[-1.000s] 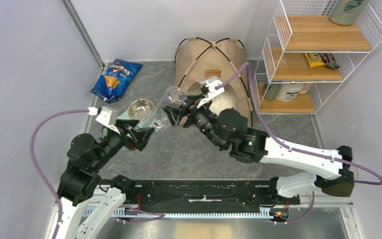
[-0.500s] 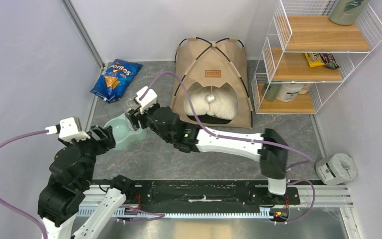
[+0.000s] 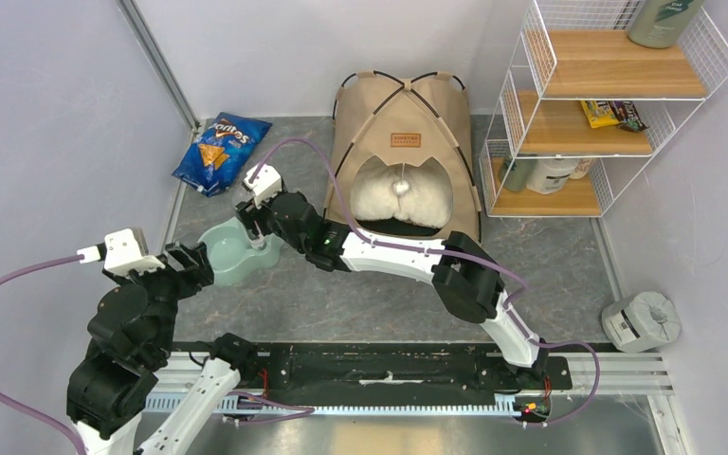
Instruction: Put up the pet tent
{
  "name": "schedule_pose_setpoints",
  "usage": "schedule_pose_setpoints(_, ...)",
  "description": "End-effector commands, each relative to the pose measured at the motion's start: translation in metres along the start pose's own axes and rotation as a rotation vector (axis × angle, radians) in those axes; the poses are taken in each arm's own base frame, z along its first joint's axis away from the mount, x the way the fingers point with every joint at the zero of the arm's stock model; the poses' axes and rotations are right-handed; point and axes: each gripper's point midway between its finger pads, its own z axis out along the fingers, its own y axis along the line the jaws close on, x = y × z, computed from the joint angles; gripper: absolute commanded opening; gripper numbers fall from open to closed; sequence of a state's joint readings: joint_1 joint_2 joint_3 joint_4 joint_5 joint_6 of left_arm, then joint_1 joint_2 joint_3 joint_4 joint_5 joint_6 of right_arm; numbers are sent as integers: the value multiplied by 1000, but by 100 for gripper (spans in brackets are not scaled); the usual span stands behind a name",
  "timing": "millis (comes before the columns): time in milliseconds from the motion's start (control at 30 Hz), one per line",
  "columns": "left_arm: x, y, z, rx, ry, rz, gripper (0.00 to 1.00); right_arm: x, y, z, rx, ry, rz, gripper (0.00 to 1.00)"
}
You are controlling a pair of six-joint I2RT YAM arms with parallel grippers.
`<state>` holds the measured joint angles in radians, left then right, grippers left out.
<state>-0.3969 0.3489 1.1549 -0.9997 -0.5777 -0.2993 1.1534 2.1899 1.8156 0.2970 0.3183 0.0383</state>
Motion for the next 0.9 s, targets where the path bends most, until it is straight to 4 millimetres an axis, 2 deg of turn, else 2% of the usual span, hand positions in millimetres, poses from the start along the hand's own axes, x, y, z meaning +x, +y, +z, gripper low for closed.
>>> schedule_pose_setpoints(0,-12,2,-5,-6,-42,-48,79,-36,6,7,-36,-90,60,47)
schedule_pose_setpoints(467,-10,-1,-2,6,-37,-37,79,12,7,15,-27,24,14,46)
schedule_pose_setpoints(867,-11,-2,-1,10,-37,-27,79,24,-5,24,39,30,-79,46)
